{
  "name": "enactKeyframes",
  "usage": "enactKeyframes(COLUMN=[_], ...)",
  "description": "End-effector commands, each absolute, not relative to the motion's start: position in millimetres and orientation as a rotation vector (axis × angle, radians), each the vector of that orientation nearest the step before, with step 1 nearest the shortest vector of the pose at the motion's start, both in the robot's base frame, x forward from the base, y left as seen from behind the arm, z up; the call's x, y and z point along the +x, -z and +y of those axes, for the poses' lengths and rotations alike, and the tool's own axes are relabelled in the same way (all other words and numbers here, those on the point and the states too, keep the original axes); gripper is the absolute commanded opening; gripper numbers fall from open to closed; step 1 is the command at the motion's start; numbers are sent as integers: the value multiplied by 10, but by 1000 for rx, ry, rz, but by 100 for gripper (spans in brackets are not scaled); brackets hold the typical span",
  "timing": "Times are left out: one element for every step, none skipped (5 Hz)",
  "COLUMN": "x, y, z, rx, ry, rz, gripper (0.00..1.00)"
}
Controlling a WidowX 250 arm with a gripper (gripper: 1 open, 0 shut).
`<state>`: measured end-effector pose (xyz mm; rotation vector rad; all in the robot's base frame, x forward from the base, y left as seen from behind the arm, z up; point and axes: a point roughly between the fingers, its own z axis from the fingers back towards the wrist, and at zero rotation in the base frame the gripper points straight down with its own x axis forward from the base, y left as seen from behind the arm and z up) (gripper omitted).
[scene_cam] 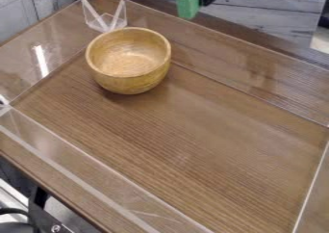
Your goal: Put the green block in the brown bowl
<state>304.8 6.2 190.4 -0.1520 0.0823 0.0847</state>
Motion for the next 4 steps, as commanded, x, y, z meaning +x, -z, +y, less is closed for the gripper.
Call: enactKeyframes(x=[3047, 3070, 3062, 3039], y=[-2081, -2039, -2022, -2021], z=[83, 80, 54, 27], rx=[-136, -132, -131, -130], ry=[-67, -55, -38, -21], rz=[-20, -36, -50, -64], gripper=[0, 0, 0, 0])
